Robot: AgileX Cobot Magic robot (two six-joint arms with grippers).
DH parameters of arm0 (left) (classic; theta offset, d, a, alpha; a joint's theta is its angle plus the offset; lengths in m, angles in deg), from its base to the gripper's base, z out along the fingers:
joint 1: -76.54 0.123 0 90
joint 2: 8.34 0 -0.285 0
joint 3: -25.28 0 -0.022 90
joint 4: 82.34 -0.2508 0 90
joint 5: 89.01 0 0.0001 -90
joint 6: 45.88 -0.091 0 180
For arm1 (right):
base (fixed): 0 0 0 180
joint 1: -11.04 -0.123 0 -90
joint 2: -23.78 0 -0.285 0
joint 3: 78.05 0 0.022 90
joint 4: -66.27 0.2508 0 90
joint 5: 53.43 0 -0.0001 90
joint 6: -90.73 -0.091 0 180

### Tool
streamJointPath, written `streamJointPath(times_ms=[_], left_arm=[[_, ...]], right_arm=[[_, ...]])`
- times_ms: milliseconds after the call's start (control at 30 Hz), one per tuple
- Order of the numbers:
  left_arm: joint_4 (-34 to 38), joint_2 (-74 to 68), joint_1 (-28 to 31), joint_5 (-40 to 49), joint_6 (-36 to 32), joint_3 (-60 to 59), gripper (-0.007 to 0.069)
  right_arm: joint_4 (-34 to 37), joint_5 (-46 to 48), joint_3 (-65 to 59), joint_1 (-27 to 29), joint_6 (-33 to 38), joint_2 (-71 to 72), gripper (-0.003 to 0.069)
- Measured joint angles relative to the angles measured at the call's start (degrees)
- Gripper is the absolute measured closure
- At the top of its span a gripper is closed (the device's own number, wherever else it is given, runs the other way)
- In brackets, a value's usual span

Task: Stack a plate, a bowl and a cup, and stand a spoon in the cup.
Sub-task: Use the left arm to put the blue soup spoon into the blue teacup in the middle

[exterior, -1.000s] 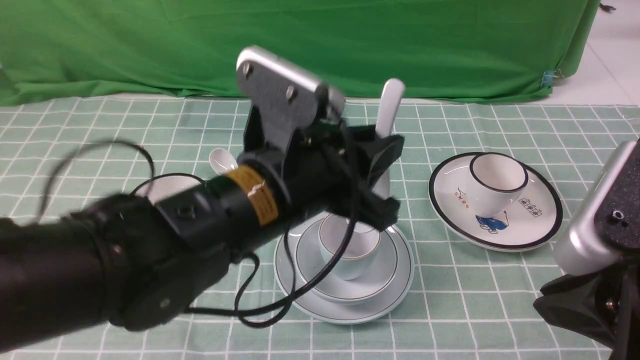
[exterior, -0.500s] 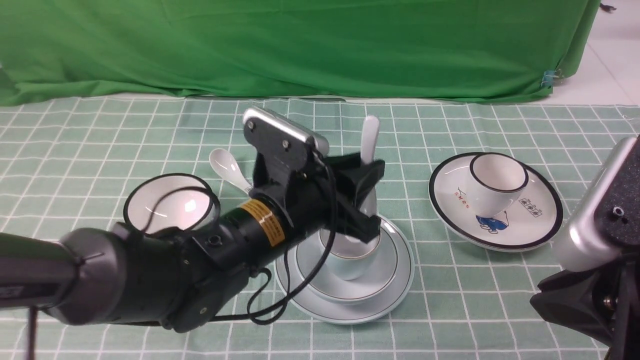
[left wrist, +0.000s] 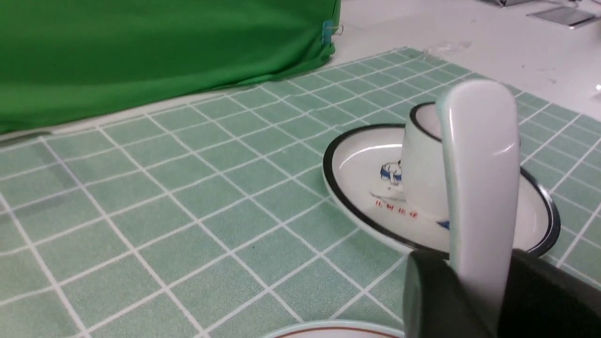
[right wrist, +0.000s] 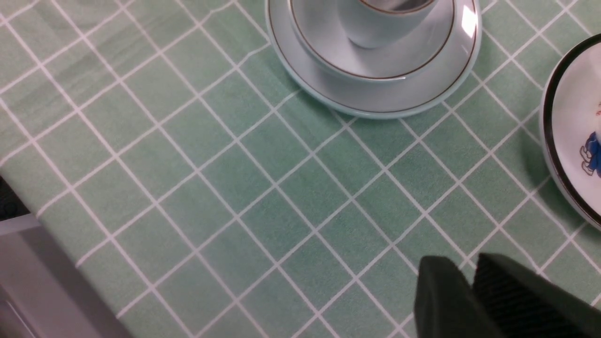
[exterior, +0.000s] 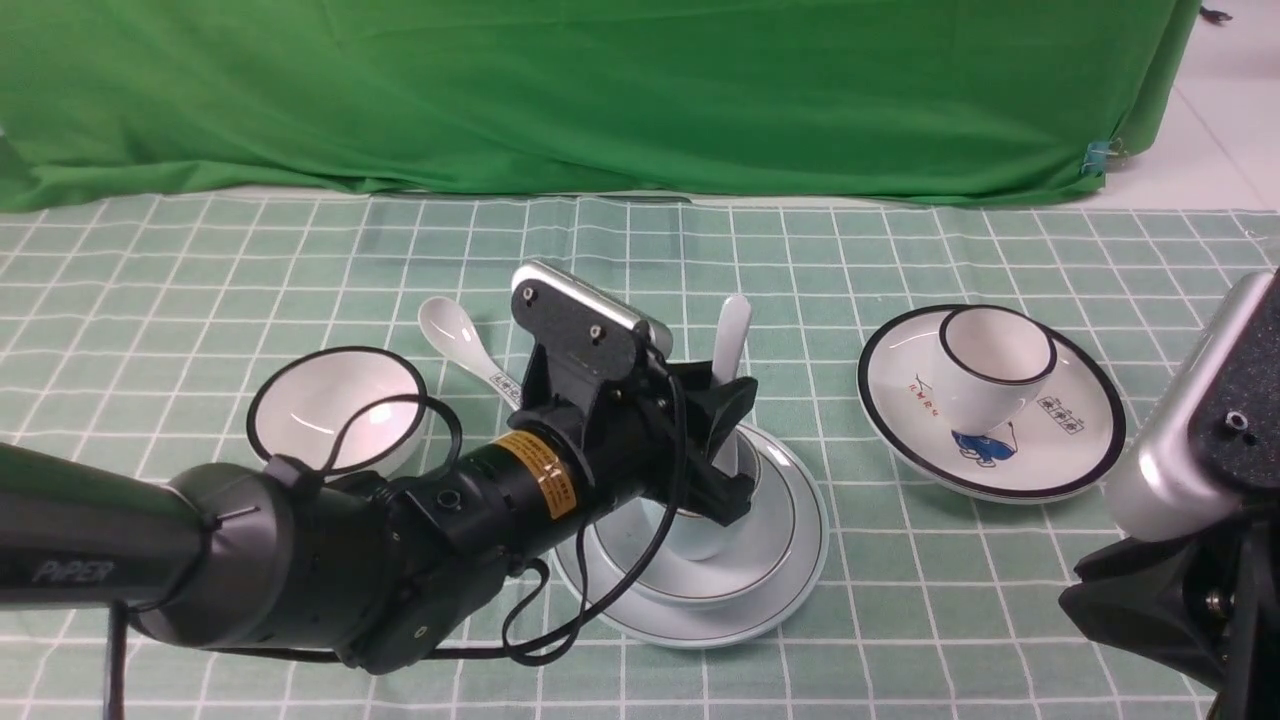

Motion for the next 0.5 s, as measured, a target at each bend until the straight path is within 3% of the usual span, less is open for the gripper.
streamJointPath(times_ms=[300,500], left_arm=[[-0.44,1.55,0.02,2.17,3.11,0.0,0.0221],[-1.06,14.33,0.02,15.99,5.12,-0.02,0.022]], right_arm=[[0.0,-0.25,0.0,0.0,0.0,0.0,0.0515],[0.0,-1.39,1.91,0.0,0.0,2.77,0.0515]])
